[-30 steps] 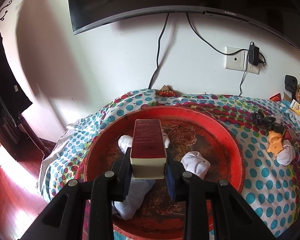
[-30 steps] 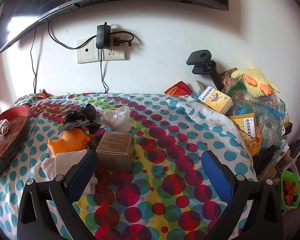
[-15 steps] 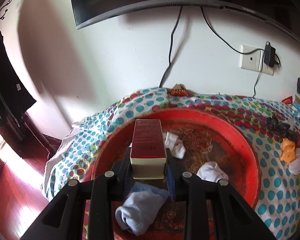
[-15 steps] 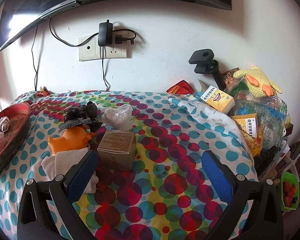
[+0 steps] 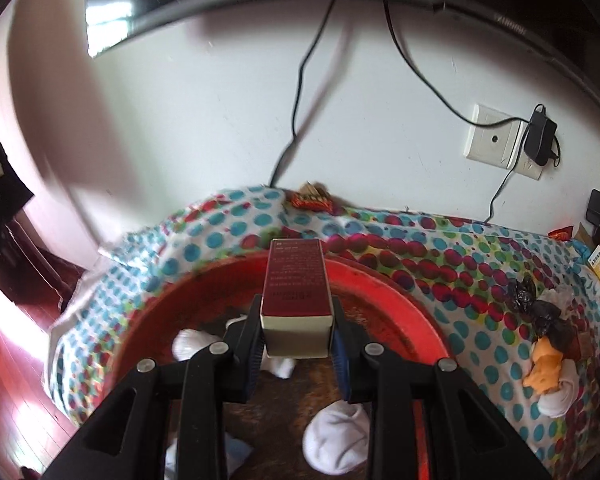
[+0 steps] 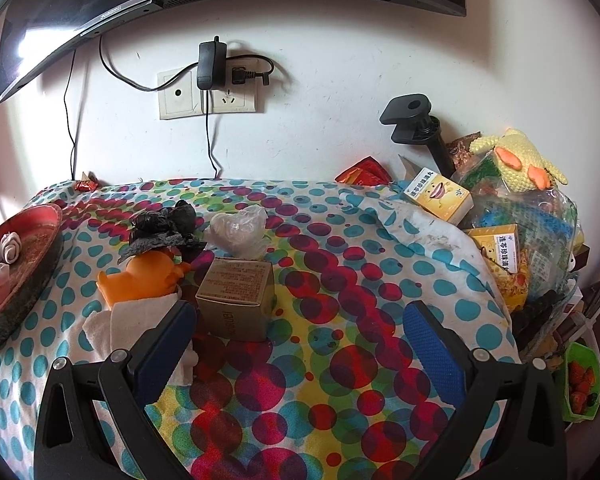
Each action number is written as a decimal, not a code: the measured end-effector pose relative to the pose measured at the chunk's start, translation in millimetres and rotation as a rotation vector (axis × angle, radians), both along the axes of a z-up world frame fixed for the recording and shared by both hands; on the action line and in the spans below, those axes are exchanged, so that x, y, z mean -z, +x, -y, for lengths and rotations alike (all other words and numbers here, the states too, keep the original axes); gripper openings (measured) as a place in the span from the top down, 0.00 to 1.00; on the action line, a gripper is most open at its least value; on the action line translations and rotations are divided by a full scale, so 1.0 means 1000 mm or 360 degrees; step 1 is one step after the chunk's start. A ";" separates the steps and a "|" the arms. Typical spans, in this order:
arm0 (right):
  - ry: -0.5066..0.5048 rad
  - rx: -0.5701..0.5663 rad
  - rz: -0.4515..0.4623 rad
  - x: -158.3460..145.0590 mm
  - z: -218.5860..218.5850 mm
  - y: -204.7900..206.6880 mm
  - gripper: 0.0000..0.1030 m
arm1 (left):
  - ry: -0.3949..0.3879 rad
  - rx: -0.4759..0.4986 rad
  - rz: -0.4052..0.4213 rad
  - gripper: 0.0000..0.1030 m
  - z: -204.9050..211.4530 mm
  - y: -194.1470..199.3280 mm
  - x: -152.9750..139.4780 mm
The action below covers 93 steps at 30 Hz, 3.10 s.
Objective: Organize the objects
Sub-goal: 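Carry the dark red box over the red tray and lower it, then open the left gripper to release the box into the tray, then grasp the white folded cloth with the right gripper, then carry the white cloth into the red tray and open the right gripper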
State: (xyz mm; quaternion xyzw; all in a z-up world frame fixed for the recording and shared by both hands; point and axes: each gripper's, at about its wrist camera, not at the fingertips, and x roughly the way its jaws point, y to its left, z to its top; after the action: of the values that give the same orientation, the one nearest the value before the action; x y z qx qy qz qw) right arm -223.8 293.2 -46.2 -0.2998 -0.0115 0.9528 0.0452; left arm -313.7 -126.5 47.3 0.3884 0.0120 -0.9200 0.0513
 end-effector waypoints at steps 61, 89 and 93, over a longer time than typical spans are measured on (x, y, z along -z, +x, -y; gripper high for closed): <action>-0.0023 -0.0077 0.0410 0.033 0.094 -0.029 0.41 | 0.0394 0.0288 -0.0295 0.27 -0.034 0.296 0.081; 0.0175 -0.0207 0.0094 -0.075 0.172 0.001 0.60 | 0.0256 0.0008 -0.0359 0.27 -0.015 0.304 0.074; 0.0174 -0.0226 0.0079 -0.083 0.180 0.001 0.60 | 0.0266 0.0002 -0.0340 0.27 -0.014 0.303 0.075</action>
State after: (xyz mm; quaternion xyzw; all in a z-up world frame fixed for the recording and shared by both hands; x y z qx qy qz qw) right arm -222.8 113.1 37.0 -0.3189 -0.0858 0.9439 -0.0066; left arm -10.9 -112.0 -28.1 0.2912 0.0937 -0.9519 0.0167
